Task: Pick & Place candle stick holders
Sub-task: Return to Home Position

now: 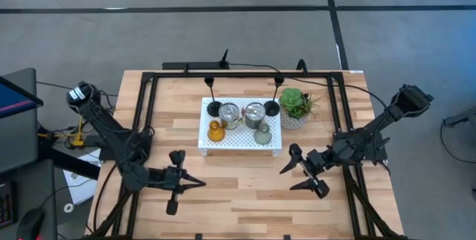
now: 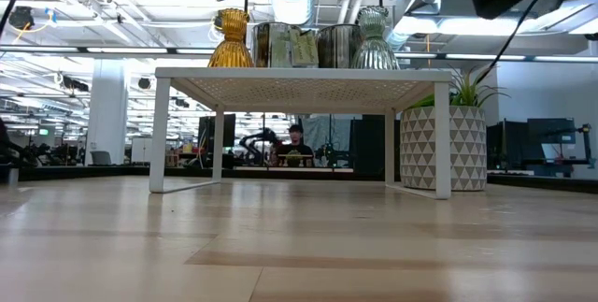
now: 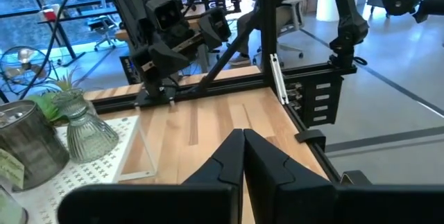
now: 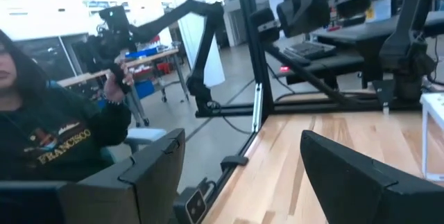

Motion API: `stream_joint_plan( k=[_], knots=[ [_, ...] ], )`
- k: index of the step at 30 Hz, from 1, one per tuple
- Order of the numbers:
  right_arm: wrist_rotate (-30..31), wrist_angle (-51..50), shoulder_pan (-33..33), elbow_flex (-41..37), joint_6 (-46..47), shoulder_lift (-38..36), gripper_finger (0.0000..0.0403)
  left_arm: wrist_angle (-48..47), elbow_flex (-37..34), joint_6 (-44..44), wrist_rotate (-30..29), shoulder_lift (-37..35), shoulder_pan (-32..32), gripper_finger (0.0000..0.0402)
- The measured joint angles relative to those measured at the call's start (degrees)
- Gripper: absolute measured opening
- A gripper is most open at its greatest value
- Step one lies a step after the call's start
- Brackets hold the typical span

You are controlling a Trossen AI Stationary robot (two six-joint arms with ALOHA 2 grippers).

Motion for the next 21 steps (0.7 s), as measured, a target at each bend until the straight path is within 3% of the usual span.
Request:
stream_joint_plan(
  k=[10, 13, 21],
  knots=[
    [-0.02, -1.69, -0.35, 0.00, -0.35, 0.00, 0.0276, -0.21, 0.00, 1.46, -0.05, 0.04, 0.13, 0.0010],
    [-0.38, -2.16, -0.35, 0.00, 1.93, -0.02, 0.0276, -0.27, 0.00, 1.70, 2.39, 0.01, 0.20, 0.0012],
    [-14.19, -2.11, -1.85, 0.00, 2.51, -3.05, 0.0276, -3.32, 0.00, 2.02, 5.17, -5.06, 6.99, 0.0011]
  ],
)
